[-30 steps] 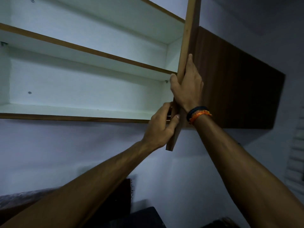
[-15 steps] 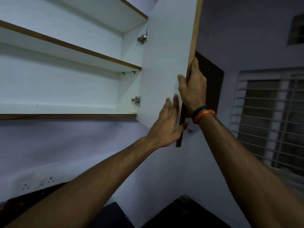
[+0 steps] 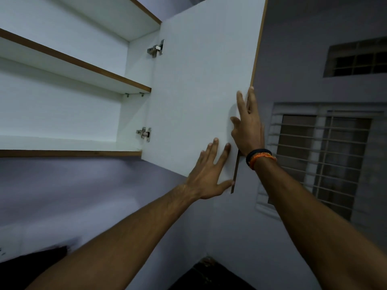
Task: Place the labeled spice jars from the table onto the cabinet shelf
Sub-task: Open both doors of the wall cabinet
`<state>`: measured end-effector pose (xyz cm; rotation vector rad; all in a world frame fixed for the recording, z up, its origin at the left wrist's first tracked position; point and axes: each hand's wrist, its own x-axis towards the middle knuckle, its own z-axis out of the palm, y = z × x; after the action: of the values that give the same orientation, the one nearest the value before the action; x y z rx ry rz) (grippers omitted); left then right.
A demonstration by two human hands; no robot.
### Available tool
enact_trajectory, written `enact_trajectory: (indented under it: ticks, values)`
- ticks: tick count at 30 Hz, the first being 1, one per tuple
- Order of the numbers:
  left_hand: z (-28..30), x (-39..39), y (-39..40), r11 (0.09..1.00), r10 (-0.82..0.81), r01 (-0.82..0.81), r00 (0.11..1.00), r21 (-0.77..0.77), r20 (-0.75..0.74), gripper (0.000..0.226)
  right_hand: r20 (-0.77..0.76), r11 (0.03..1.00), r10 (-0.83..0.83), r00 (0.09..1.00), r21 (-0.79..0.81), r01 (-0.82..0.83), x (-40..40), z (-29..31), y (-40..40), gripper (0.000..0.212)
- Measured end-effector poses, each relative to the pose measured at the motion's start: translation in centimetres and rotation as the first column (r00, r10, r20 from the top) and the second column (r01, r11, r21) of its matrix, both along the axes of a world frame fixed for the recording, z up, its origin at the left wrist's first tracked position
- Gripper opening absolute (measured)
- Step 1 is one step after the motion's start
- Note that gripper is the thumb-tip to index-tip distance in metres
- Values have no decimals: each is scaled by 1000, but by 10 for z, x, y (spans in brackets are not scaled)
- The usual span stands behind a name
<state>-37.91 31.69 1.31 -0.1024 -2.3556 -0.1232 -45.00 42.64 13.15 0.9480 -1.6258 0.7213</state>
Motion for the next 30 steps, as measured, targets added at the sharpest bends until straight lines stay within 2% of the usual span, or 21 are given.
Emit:
enact_trajectory:
  ticks: [2, 7, 10, 13, 21, 27, 30]
  values:
    - [-1, -11, 0, 1000, 11, -11, 1000, -24, -1, 107, -36, 992, -99, 994, 73, 102, -11, -2, 1, 73]
    - [-4, -40, -11, 997, 28, -24, 999, -79, 40, 102, -29, 933, -332, 943, 140, 333, -38, -9, -6, 67]
    - [-7, -50, -16, 993, 27, -23, 999, -112, 31, 102, -77, 897, -402, 912, 165, 409, -45, -10, -7, 63]
    - [-8, -58, -22, 994, -9, 11, 1000, -105, 22, 101, -125, 872, -431, 893, 197, 449, -49, -11, -9, 65]
    - [-5, -70, -32, 990, -28, 36, 998, -136, 56, 99, -102, 852, -465, 880, 217, 476, -53, -20, -13, 66]
    - [5, -57, -36, 982, 9, 19, 990, -190, 144, 100, -88, 835, -495, 864, 227, 501, -42, -20, -13, 71]
    - [7, -43, -40, 986, -3, 33, 983, -164, 181, 94, -54, 836, -503, 863, 224, 501, -30, -21, -16, 71]
